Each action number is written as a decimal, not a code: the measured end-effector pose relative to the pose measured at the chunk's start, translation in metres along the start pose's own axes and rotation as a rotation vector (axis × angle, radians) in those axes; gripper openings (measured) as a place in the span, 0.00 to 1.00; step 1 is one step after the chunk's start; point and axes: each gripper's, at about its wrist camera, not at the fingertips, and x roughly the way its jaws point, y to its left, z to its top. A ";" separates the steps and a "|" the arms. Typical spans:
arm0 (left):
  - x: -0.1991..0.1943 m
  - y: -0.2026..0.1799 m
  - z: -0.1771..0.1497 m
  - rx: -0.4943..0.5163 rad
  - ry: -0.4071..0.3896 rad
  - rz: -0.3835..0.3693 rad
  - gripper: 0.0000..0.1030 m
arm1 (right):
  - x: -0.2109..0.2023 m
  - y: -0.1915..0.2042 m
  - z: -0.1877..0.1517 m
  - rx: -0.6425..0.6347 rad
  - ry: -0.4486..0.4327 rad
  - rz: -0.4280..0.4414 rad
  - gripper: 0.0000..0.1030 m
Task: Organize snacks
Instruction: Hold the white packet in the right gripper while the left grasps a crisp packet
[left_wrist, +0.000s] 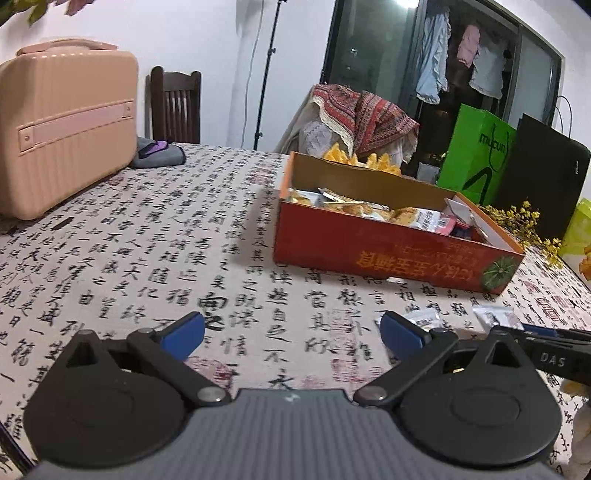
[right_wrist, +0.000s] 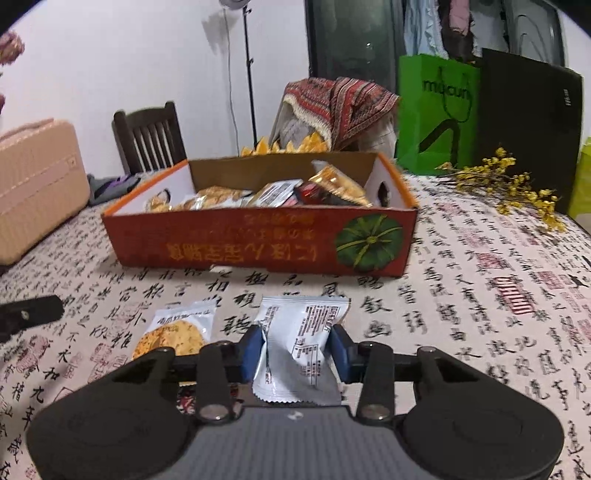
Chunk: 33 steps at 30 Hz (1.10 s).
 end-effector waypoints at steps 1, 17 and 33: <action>0.001 -0.004 0.000 0.004 0.003 -0.004 1.00 | -0.004 -0.005 -0.001 0.009 -0.012 -0.003 0.38; 0.039 -0.096 -0.003 0.077 0.111 -0.028 1.00 | -0.035 -0.080 -0.020 0.147 -0.084 -0.062 0.38; 0.058 -0.130 -0.020 0.160 0.149 0.086 0.91 | -0.033 -0.093 -0.030 0.186 -0.081 -0.016 0.39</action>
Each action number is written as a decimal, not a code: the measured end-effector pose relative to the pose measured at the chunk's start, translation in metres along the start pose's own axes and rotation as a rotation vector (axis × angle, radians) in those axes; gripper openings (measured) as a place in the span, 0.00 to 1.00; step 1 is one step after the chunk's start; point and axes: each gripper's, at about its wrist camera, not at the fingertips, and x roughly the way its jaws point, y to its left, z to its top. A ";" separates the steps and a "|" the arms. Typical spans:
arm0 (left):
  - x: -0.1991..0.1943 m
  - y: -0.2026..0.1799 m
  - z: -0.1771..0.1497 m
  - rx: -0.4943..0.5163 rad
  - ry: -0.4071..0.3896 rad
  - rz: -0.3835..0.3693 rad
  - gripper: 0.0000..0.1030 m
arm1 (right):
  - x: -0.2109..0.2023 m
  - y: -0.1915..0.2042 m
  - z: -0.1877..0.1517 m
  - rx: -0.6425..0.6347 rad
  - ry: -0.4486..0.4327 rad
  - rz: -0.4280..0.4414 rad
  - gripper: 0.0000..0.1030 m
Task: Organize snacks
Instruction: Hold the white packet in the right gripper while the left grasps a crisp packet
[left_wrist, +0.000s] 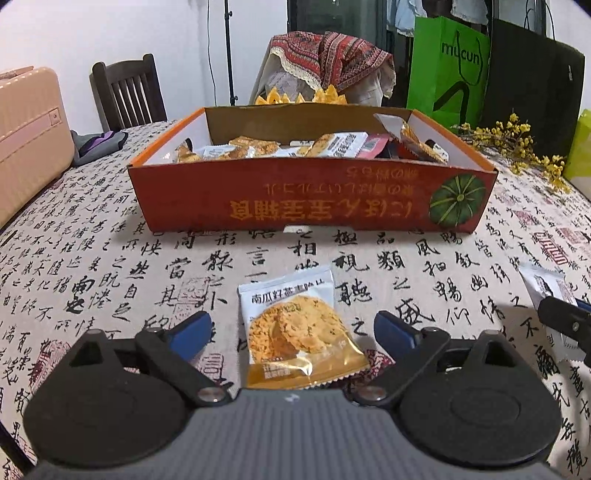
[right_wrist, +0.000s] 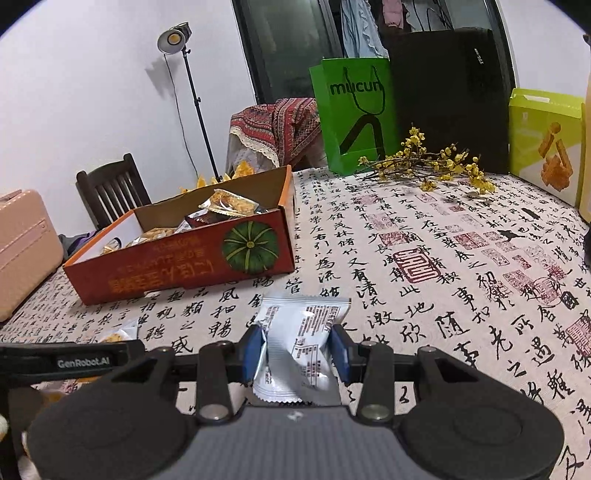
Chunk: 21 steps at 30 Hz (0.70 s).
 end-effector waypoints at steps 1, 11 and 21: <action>0.001 0.000 -0.001 0.002 0.004 -0.001 0.87 | 0.000 0.000 0.000 0.001 0.001 0.001 0.39; -0.006 0.003 -0.004 0.011 -0.009 -0.026 0.53 | -0.001 0.005 -0.001 -0.005 0.004 0.009 0.39; -0.017 0.011 -0.003 0.008 -0.049 -0.042 0.51 | -0.007 0.015 0.000 -0.028 0.001 0.017 0.39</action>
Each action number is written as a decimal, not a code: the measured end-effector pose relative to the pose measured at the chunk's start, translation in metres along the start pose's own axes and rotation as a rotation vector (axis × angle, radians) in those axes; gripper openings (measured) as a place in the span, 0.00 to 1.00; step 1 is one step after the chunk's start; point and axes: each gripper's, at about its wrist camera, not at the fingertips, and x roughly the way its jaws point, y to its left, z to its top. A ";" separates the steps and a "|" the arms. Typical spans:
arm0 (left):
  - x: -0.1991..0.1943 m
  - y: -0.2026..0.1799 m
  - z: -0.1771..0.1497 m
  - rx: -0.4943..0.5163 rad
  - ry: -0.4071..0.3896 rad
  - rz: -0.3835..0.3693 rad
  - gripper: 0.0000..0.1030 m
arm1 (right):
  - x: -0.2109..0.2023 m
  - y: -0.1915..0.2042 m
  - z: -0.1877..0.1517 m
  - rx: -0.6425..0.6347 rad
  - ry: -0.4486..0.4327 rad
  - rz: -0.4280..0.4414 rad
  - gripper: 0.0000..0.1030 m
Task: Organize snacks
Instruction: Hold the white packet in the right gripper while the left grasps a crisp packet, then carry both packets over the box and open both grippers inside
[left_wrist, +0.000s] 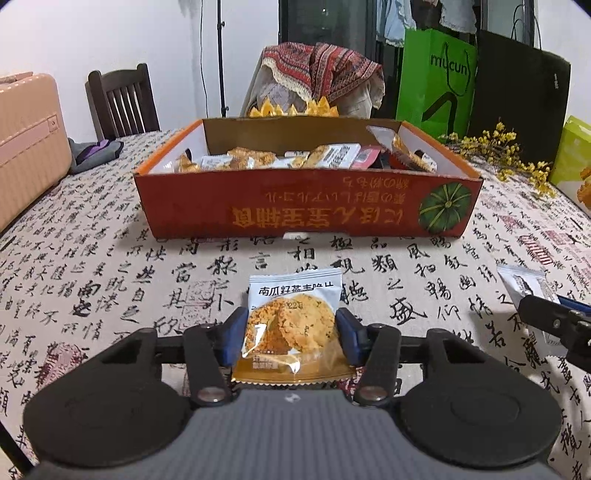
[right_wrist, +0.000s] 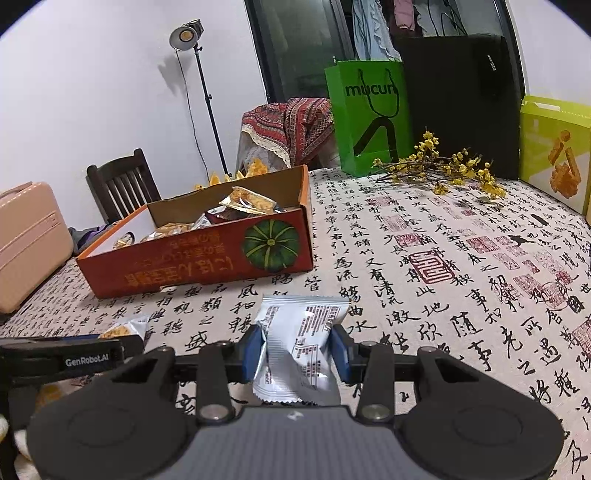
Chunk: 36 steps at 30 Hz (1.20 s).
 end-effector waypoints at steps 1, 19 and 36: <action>-0.002 0.001 0.000 0.000 -0.007 -0.002 0.51 | -0.001 0.001 0.000 -0.002 -0.002 0.001 0.39; -0.048 0.033 0.033 -0.016 -0.207 -0.011 0.51 | -0.013 0.031 0.027 -0.056 -0.079 0.023 0.39; -0.045 0.055 0.096 -0.076 -0.308 -0.022 0.51 | 0.015 0.073 0.097 -0.104 -0.161 0.048 0.39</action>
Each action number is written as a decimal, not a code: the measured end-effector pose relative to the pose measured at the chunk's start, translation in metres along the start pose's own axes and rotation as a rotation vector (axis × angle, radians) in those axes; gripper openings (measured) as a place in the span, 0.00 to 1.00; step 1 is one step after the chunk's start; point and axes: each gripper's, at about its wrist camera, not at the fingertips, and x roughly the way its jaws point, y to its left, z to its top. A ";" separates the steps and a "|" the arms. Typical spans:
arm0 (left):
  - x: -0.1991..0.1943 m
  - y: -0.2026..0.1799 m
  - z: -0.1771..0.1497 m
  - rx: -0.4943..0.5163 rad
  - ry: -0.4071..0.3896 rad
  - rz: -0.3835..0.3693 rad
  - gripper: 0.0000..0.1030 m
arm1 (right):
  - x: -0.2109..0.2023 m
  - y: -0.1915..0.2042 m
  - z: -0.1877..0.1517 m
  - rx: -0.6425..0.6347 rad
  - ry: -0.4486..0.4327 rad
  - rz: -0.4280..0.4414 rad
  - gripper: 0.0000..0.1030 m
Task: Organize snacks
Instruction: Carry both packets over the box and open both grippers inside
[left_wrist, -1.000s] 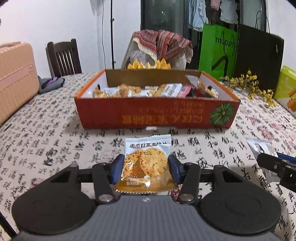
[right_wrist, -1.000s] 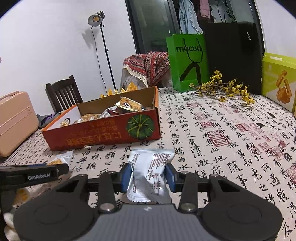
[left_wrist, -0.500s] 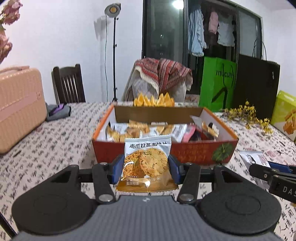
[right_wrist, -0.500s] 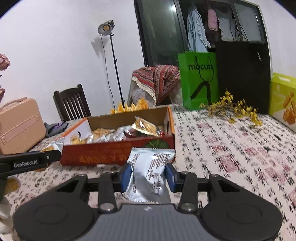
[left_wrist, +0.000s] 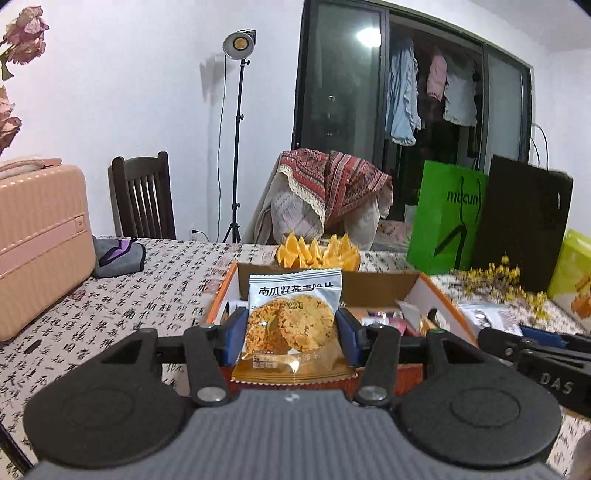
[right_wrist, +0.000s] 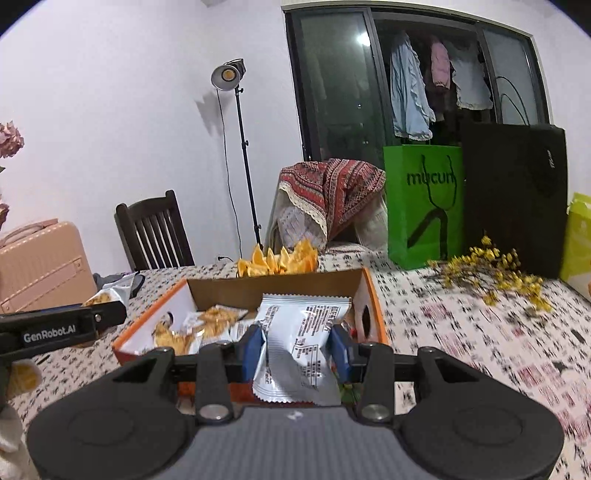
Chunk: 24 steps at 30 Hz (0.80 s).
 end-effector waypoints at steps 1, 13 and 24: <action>0.003 0.001 0.003 -0.006 -0.001 -0.001 0.51 | 0.005 0.002 0.004 -0.001 0.001 0.002 0.39; 0.058 0.008 0.032 -0.049 0.016 0.021 0.51 | 0.070 0.016 0.042 0.014 0.030 0.025 0.39; 0.117 0.010 0.022 -0.062 0.018 0.050 0.51 | 0.127 0.006 0.035 0.025 0.042 0.005 0.39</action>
